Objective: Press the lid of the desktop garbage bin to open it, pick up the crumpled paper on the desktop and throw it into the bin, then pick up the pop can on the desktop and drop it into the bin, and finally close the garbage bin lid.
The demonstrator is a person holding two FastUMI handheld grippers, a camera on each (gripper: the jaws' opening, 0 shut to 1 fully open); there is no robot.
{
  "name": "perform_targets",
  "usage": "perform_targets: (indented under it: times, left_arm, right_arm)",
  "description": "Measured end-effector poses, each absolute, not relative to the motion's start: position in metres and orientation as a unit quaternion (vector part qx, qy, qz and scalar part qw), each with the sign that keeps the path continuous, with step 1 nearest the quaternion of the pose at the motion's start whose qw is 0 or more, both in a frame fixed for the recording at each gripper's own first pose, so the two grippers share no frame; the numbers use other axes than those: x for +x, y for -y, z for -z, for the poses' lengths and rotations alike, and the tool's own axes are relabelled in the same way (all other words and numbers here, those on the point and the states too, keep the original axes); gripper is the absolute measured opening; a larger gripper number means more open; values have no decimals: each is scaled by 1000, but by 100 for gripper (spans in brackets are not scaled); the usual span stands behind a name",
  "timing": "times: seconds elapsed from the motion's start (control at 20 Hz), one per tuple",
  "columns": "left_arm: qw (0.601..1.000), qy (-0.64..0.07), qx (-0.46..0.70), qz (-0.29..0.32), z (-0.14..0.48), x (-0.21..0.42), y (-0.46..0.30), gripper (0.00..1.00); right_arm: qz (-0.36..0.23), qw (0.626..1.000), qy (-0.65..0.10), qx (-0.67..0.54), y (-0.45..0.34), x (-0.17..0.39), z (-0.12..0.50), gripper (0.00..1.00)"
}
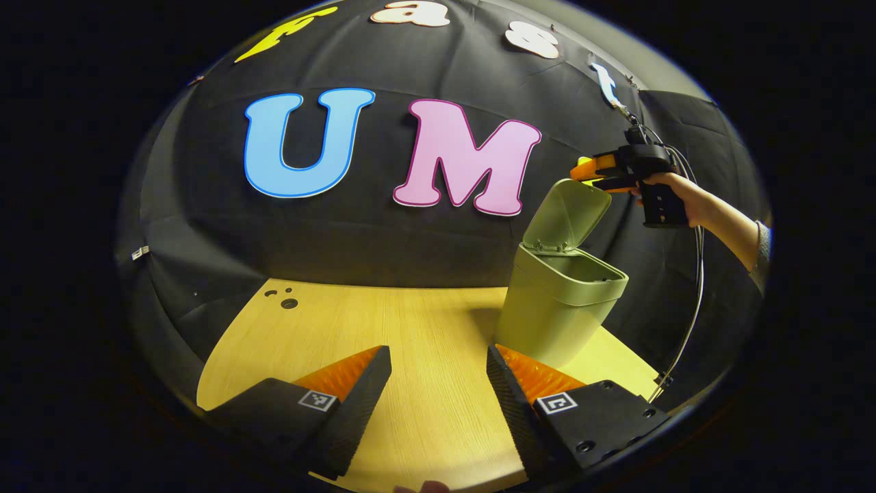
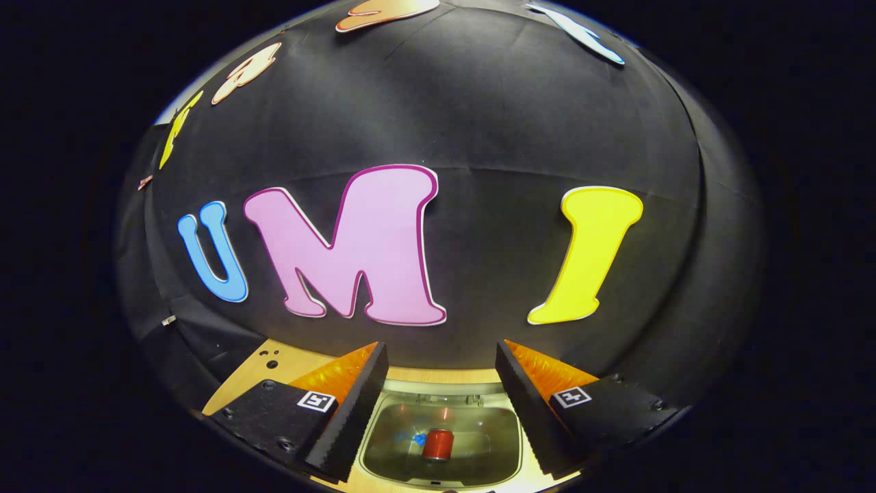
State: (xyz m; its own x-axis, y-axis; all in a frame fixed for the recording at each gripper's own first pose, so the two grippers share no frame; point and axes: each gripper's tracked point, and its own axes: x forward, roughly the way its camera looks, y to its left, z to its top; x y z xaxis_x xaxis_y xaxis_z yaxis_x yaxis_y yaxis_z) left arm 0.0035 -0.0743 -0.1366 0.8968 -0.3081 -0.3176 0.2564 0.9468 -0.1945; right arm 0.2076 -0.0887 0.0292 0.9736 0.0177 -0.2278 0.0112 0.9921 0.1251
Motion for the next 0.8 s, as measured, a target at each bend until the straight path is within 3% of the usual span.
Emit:
perform_targets:
  times: [0.8]
  left_arm:
    - [970,-178,-70,148,140,1,76,90]
  right_arm:
    - [-24,965,-257,53,70,144,94,99]
